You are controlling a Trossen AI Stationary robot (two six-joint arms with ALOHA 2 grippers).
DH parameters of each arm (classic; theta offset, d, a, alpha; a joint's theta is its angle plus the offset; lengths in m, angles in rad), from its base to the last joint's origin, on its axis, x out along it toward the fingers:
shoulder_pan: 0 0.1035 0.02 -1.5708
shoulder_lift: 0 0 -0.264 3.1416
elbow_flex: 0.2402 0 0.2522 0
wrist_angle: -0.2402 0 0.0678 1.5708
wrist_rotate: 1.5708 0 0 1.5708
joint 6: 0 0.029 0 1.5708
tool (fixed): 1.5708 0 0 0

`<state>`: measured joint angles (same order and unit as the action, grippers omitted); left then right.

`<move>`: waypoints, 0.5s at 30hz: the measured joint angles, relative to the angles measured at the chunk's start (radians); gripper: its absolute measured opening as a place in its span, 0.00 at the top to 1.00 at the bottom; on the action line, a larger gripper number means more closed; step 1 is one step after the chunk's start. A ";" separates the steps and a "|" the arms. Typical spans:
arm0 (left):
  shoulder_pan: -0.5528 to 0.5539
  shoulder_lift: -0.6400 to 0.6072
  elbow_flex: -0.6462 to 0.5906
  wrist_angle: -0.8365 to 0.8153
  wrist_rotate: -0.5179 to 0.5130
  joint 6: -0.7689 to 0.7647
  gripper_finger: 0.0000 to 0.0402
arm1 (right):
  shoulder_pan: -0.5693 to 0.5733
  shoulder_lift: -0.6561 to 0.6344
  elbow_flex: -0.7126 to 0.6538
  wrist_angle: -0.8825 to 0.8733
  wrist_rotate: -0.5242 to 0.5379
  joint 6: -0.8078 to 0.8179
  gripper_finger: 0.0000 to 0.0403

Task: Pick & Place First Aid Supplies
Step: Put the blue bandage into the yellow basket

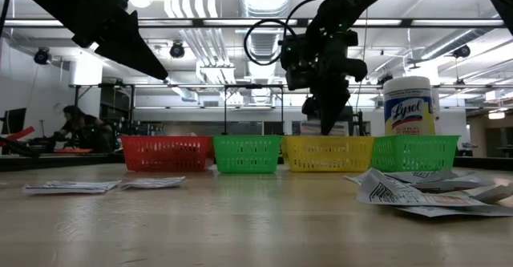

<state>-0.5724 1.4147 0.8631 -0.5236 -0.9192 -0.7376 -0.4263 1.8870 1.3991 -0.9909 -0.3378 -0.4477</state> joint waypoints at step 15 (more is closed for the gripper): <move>0.000 0.000 0.000 0.000 0.000 0.006 0.62 | 0.003 -0.001 0.088 -0.152 0.136 0.053 0.72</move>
<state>-0.5724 1.4147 0.8631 -0.5240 -0.9188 -0.7313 -0.4232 1.8862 1.4867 -1.1428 -0.2020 -0.3944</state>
